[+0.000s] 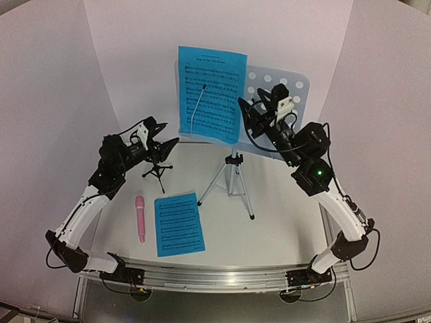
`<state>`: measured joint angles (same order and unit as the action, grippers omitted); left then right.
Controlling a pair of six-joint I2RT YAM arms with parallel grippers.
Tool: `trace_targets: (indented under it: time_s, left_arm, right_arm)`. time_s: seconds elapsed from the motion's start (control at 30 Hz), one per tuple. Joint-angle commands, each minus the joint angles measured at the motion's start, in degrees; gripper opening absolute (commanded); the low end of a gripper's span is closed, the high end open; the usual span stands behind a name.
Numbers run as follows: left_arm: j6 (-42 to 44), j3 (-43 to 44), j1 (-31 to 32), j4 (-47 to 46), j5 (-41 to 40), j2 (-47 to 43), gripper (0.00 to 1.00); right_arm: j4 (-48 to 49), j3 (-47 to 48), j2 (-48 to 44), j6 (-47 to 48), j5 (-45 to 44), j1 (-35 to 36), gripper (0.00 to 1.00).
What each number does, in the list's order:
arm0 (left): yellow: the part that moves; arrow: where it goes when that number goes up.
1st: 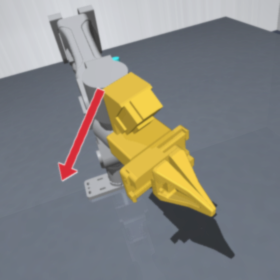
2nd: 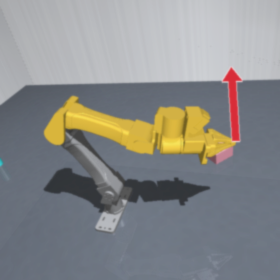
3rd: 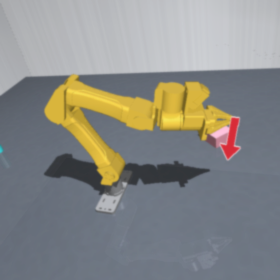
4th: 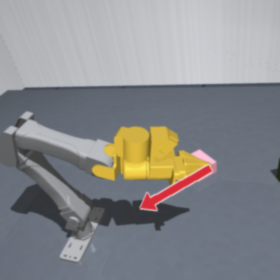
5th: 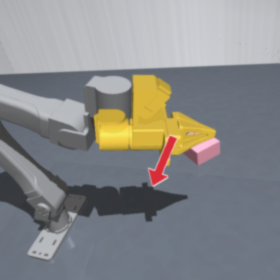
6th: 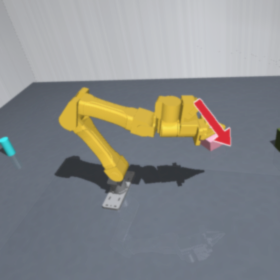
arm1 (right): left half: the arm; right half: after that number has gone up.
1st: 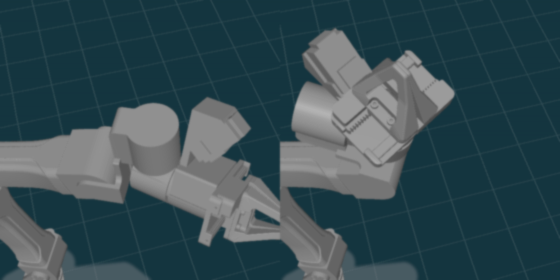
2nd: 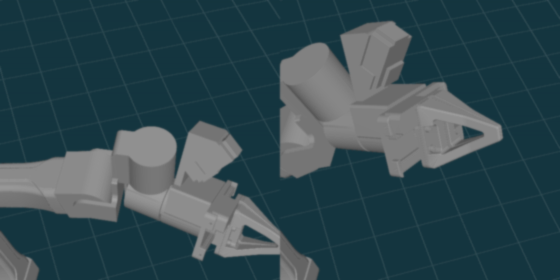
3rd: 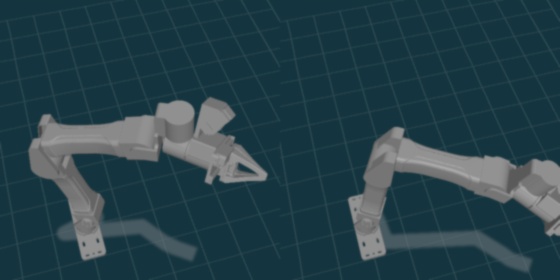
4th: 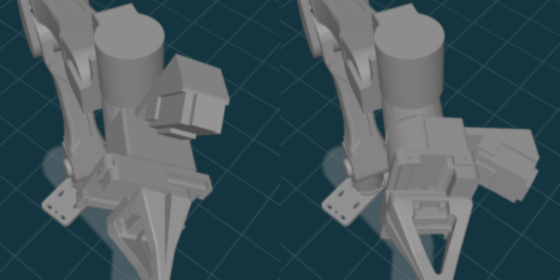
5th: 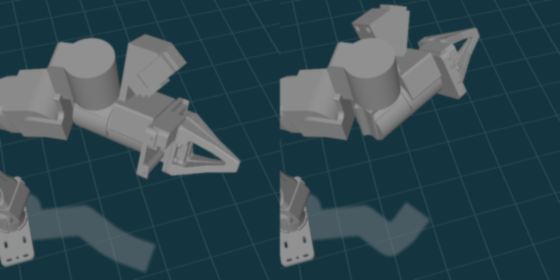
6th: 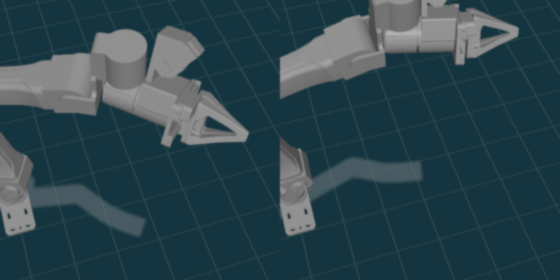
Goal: Set up the instrument practice props
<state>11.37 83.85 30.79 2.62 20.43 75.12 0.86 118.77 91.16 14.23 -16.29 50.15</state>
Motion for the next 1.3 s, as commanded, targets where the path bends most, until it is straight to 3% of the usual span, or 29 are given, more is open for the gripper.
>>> trace_targets:
  time_s: [0.0,0.07,0.13,0.2,0.37,0.6,0.93,1.1,1.27]
  left_arm:
    - [3.3,-1.9,-0.1,7.5,3.1,-7.5,0.78]
    - [4.8,-3.7,-0.1,13.6,4.8,-10.5,0.84]
    - [5.7,-5.6,-0.1,19.9,5.6,-13.5,0.96]
    - [6.1,-7.8,-0.1,25.1,5.9,-16.3,0.99]
    - [10.9,-17.3,-0.1,37.5,7.2,-22.2,0.99]
    - [20.8,-33.6,-0.1,45.1,2.8,-27.1,0.83]
    - [31.1,-47.3,-0.1,36.2,-13.9,-17.1,0.78]
    - [31.3,-49.7,-0.1,28.7,-14.5,-13.5,0.76]
    - [33.1,-54.7,-0.1,22.6,-14.2,-13.4,0.77]
  right_arm:
    - [-8.6,-2.8,-3.8,-8.8,0.0,1.4,0.68]
    - [-9.8,-6.5,-6.1,-11.1,-1.4,2.1,0.71]
    - [-10.1,-9.7,-8.1,-12.3,-1.9,3.4,0.75]
    - [-10.8,-11.6,-9.3,-12.7,-3.3,5.5,0.76]
    - [-18.4,-10.9,-9.2,-13.5,-9.2,10.2,0.76]
    - [-25.3,-15.0,-10.5,-22.3,-9.9,13.5,0.76]
    - [-31.5,-21.0,-5.7,-34.5,-4.0,16.9,0.76]
    - [-31.6,-22.7,6.0,-41.4,4.1,17.5,0.76]
    - [-30.2,-21.9,15.4,-47.7,0.9,18.2,0.76]
